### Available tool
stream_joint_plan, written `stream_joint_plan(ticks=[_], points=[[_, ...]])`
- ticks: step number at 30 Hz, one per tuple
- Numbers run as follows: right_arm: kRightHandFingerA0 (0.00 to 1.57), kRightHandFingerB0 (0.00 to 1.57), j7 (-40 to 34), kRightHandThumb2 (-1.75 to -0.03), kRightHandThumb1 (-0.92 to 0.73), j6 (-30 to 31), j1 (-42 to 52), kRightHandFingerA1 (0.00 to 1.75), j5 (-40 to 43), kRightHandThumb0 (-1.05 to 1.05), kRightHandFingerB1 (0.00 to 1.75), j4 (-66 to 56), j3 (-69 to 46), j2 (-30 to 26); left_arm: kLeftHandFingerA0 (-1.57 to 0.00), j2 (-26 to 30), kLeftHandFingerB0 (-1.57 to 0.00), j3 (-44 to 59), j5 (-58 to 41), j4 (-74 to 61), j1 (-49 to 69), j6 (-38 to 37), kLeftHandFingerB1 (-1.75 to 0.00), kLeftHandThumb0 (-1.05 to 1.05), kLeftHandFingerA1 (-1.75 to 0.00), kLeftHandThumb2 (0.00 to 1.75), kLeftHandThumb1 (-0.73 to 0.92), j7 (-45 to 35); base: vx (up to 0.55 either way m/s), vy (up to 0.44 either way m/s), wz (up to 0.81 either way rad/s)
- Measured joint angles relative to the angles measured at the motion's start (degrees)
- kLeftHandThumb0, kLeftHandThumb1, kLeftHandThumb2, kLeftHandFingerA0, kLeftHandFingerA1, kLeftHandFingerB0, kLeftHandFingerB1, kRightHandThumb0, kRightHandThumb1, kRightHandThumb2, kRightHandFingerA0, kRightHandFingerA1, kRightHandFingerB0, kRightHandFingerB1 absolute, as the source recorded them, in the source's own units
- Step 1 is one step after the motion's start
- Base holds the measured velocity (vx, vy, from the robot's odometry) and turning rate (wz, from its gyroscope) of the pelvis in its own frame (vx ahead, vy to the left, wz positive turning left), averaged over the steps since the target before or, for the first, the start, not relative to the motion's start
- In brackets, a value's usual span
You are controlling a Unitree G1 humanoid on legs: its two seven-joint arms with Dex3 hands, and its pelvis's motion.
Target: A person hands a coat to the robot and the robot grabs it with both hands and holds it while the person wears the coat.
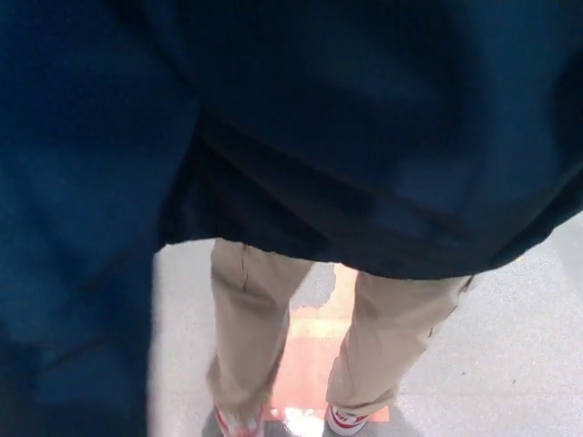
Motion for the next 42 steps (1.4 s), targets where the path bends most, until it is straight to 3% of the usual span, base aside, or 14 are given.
stream_joint_plan(ticks=[4, 5, 7, 9, 13, 16, 17, 20, 22, 24, 25, 27, 29, 42], points=[[0.95, 0.94, 0.0, -0.63, -0.81, 0.3, -0.5, 1.16, -0.2, -0.39, 0.68, 0.0, 0.2, 0.0, -0.85, 0.2, -0.68, -0.1, 0.1, 0.2, 0.0, 0.1, -1.61, -0.38, -1.75, 0.62, 0.72, -0.1, 0.00, 0.000, 0.00], [1.04, 0.84, 0.0, -1.03, -0.63, 0.3, -0.5, 1.19, -0.3, -0.40, 0.80, 0.0, 0.2, 0.0, -0.81, 0.5, -0.68, -0.1, 0.2, 0.2, 0.0, 0.2, -1.51, -0.39, -1.72, 0.63, 0.72, -0.1, 0.00, 0.000, 0.00], [0.86, 0.86, 0.0, -0.67, -0.78, 0.3, -0.5, 1.69, -0.3, -0.39, 1.13, 0.0, 0.2, 0.0, -1.17, 0.6, -0.89, -0.2, 0.2, 0.2, 0.0, 0.4, -1.27, -0.43, -1.44, 0.85, 0.51, -0.1, 0.00, 0.000, 0.00], [0.85, 0.84, 0.0, -0.68, -0.79, 0.4, -0.5, 1.66, -0.3, -0.39, 1.15, 0.0, 0.1, -0.1, -0.86, 0.9, -0.63, -0.3, 0.2, 0.2, 0.1, 0.7, -1.68, -0.35, -1.75, 0.60, 0.72, 0.0, 0.00, 0.000, 0.00], [0.84, 0.90, -0.1, -0.68, -0.78, 0.5, -0.5, 1.53, -0.3, -0.37, 0.80, -0.1, -0.1, -0.1, -0.85, 1.4, -0.63, -0.5, 0.4, 0.3, 0.6, 1.3, -1.63, -0.35, -1.75, 0.60, 0.70, 0.6, 0.00, 0.000, 0.00], [0.84, 0.88, -0.1, -0.68, -0.78, 0.5, -0.5, 1.54, -0.2, -0.37, 0.93, -0.1, -0.6, -0.2, -1.17, 1.9, -0.84, -0.7, 0.7, 0.5, 0.7, 1.9, -1.25, -0.44, -1.45, 0.84, 0.51, 0.9, 0.00, 0.000, 0.00], [0.85, 0.88, -0.1, -0.67, -0.78, 0.5, -0.5, 1.51, -0.2, -0.38, 0.91, -0.1, -0.7, -0.2, -0.86, 2.2, -0.60, -0.7, 0.8, 0.5, 0.7, 2.1, -1.64, -0.36, -1.75, 0.60, 0.70, 1.0, 0.00, 0.000, 0.00], [0.81, 0.79, -0.2, -0.68, -0.79, 0.7, -0.5, 1.65, -0.3, -0.40, 1.25, -0.1, -0.9, -0.5, -0.85, 2.7, -0.59, -0.7, 0.9, 0.6, 0.7, 2.6, -1.64, -0.36, -1.75, 0.60, 0.71, 1.3, 0.00, 0.000, 0.00], [0.88, 0.78, -0.2, -1.06, -0.63, 1.0, -0.5, 1.03, -0.3, -0.34, 0.79, -0.1, -1.0, -0.6, -0.86, 2.9, -0.61, -0.6, 1.0, 0.6, 0.7, 2.9, -1.63, -0.36, -1.75, 0.60, 0.72, 1.4, 0.00, 0.000, 0.00], [0.86, 0.88, -0.3, -0.68, -0.78, 1.2, -0.5, 1.39, -0.3, -0.44, 0.75, -0.1, -1.0, -0.7, -0.84, 3.0, -0.66, -0.2, 1.0, 0.6, 0.7, 3.2, -1.53, -0.39, -1.75, 0.64, 0.72, 1.4, 0.00, 0.000, 0.00], [1.04, 0.94, -0.3, -0.64, -0.80, 1.5, -0.5, 0.76, -0.4, -0.50, 0.64, -0.1, -1.1, -0.7, -0.89, 3.1, -0.75, 0.0, 0.9, 0.6, 0.7, 3.3, -1.47, -0.41, -1.69, 0.62, 0.76, 1.4, 0.00, 0.000, 0.00], [1.04, 0.93, -0.5, -0.64, -0.79, 2.1, -0.5, 0.74, -0.4, -0.58, 0.61, -0.1, -1.3, -0.9, -0.90, 3.3, -0.84, 1.1, 0.5, 0.7, 0.7, 3.5, -1.16, -0.46, -1.55, 0.67, 0.77, 1.3, 0.00, 0.000, 0.00], [0.00, 0.00, -0.3, -1.04, -0.72, 2.5, -0.5, 0.00, -0.1, -0.97, 0.02, 0.0, -2.2, -1.0, -0.02, 3.4, -0.15, 2.4, -0.2, 0.6, 0.7, 3.5, -0.41, -0.80, -0.29, 1.00, 0.66, 1.1, 0.00, 0.000, 0.00], [0.00, 0.00, 3.0, -1.04, -0.71, 5.6, -0.3, 0.04, 2.1, -1.00, 0.00, 0.0, -9.1, -2.1, 0.00, 2.9, 0.00, 8.1, -3.3, 0.4, 1.3, 7.0, 0.00, -1.03, -0.02, 1.08, 0.79, -0.2, 0.00, 0.000, 0.00]])
